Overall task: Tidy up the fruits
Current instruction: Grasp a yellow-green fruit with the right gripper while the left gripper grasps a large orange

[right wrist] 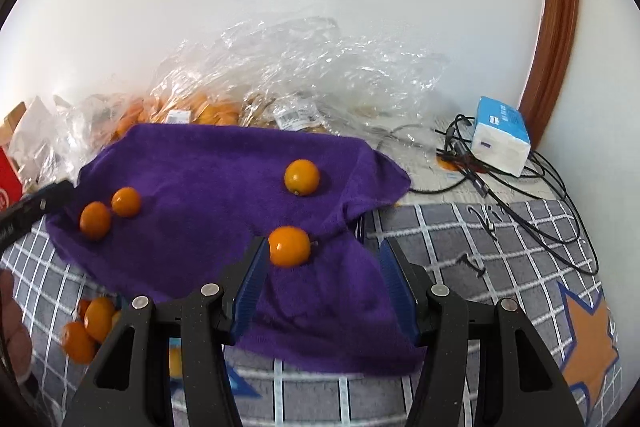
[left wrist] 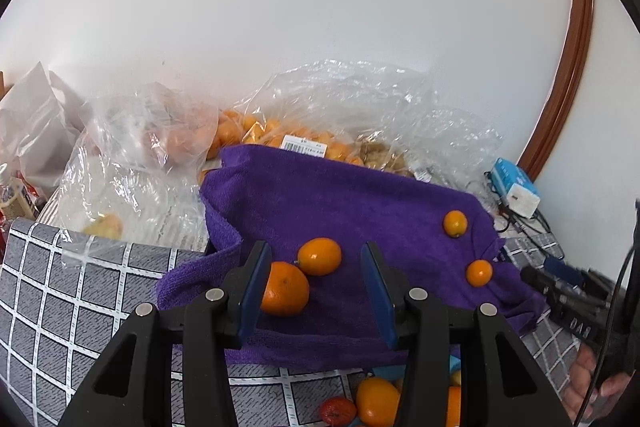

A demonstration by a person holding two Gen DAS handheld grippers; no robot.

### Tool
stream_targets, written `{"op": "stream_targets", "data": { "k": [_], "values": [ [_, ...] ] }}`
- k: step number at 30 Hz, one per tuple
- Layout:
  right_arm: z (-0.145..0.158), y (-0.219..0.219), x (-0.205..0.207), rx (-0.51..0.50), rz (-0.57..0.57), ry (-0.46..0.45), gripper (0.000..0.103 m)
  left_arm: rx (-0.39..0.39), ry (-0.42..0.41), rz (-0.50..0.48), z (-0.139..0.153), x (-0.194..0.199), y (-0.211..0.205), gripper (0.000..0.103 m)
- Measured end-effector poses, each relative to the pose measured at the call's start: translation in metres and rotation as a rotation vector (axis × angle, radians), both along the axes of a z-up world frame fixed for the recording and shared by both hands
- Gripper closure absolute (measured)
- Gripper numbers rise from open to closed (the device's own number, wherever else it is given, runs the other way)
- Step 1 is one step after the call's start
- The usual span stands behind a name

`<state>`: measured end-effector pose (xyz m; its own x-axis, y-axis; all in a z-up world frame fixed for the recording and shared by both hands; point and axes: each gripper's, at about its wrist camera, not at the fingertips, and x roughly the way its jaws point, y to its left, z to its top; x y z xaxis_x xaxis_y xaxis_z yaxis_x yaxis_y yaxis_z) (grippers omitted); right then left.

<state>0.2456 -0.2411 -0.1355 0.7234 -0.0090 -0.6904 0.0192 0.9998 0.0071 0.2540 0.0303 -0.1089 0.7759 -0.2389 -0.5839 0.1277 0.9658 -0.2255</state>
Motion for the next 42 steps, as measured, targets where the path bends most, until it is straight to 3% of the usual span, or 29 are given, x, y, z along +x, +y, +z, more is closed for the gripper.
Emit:
{"op": "stream_targets", "data": {
  "k": [6,13,16,24,29,34,42],
  "values": [
    [-0.004,0.010,-0.028,0.003,0.051,0.018,0.050,-0.008,-0.025,-0.013,0.018,-0.008,0.002,0.059],
    [-0.021,0.036,-0.048,0.070,0.159,0.050,0.052,0.068,-0.011,-0.007,0.027,-0.036,0.008,0.059],
    [-0.033,0.045,-0.046,0.111,0.200,0.086,0.057,0.104,0.010,0.023,0.014,-0.053,0.019,0.059],
    [-0.045,0.049,-0.038,0.210,0.238,0.124,0.059,0.048,0.076,0.060,-0.033,-0.088,0.045,0.059],
    [-0.047,0.055,-0.034,0.241,0.265,0.145,0.059,0.059,0.118,0.063,-0.052,-0.090,0.046,0.059],
    [-0.048,0.056,-0.030,0.323,0.295,0.162,0.082,0.033,0.137,0.081,-0.059,-0.091,0.049,0.058],
    [-0.043,0.049,-0.042,0.201,0.240,0.127,0.082,0.049,0.133,0.097,-0.059,-0.094,0.049,0.058]
  ]
}}
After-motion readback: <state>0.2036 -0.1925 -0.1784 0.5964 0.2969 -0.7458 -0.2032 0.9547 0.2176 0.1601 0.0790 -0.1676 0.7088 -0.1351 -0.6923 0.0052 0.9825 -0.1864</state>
